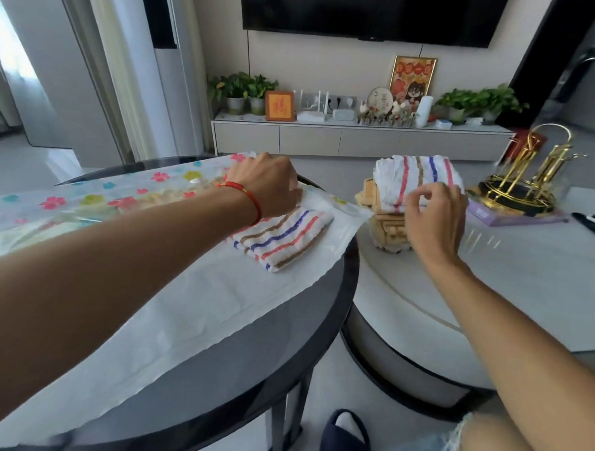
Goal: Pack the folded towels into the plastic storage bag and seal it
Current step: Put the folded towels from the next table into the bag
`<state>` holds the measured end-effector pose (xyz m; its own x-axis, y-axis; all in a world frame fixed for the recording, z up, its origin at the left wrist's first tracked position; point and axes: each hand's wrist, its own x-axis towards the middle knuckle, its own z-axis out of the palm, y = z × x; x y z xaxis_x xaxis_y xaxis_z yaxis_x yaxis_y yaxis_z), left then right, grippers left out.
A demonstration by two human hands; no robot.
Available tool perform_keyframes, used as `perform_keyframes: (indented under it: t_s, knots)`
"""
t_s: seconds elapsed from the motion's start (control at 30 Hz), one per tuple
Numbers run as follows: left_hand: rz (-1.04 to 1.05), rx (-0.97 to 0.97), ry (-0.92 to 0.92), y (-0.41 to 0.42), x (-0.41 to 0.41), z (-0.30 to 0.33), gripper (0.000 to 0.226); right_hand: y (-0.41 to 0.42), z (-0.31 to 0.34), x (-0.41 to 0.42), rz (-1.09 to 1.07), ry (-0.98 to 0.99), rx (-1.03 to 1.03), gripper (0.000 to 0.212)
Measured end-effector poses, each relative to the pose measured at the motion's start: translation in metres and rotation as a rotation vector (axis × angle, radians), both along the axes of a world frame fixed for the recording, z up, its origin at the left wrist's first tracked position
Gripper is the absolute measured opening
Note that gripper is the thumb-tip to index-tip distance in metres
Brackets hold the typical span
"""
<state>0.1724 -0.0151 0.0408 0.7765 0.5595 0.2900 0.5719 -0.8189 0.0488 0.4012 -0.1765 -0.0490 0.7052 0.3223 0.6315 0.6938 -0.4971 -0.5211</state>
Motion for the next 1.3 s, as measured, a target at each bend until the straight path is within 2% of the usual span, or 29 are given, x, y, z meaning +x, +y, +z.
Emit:
perform_keyframes:
  t_s: [0.07,0.13,0.23,0.33,0.4,0.47,0.57,0.63,0.7,0.8,0.83,0.97,1.03,1.1,1.2,1.27,1.3]
  knots:
    - [0.006,-0.011,-0.011,0.003,0.004,-0.004,0.029,0.005,0.014,0.041,-0.184,0.063,-0.121,0.037]
    - [0.010,-0.055,-0.025,0.008,0.007,-0.005,0.030,0.010,0.019,0.071,-0.280,0.185,-0.220,0.050]
    - [0.035,-0.179,-0.085,0.014,0.011,-0.007,0.032,0.016,0.016,0.098,-0.302,0.382,-0.300,0.053]
    - [0.048,-0.209,-0.086,0.018,0.017,-0.011,0.033,0.017,0.017,0.112,-0.243,0.450,-0.319,0.053]
    - [0.050,-0.220,-0.075,0.019,0.021,-0.011,0.033,0.017,0.025,0.117,-0.132,0.579,-0.203,0.035]
    - [0.053,-0.223,-0.080,0.020,0.023,-0.010,0.033,0.015,0.039,0.115,0.058,0.839,0.063,0.022]
    - [0.050,-0.205,-0.064,0.017,0.021,-0.007,0.030,0.004,0.060,0.103,0.377,1.156,0.378,0.043]
    - [0.063,-0.148,-0.028,0.015,0.014,-0.003,0.029,-0.013,0.071,0.088,0.568,1.254,0.406,0.034]
    - [0.105,-0.042,0.005,0.014,0.003,0.004,0.029,-0.036,0.078,0.069,0.716,1.291,0.319,0.033]
    - [0.173,0.072,0.010,0.017,-0.016,0.020,0.027,-0.070,0.083,0.044,0.867,1.363,0.187,0.061]
    - [0.194,0.099,0.022,0.019,-0.022,0.025,0.025,-0.077,0.082,0.034,0.902,1.398,0.155,0.065]
    - [0.277,0.155,0.113,0.023,-0.050,0.042,0.016,-0.077,0.065,-0.034,1.021,1.523,0.075,0.047]
    - [0.321,0.144,0.143,0.026,-0.067,0.046,0.017,-0.058,0.051,-0.075,1.084,1.591,0.081,0.048]
    - [0.369,0.125,0.166,0.028,-0.082,0.052,0.019,-0.029,0.039,-0.120,1.112,1.651,0.133,0.050]
    - [0.405,0.118,0.193,0.031,-0.101,0.062,0.023,0.013,0.018,-0.194,1.051,1.713,0.346,0.048]
    - [0.407,0.118,0.188,0.032,-0.109,0.067,0.025,0.034,-0.002,-0.241,0.966,1.722,0.439,0.037]
    - [0.407,0.121,0.190,0.033,-0.112,0.068,0.026,0.040,-0.012,-0.261,0.927,1.722,0.402,0.029]
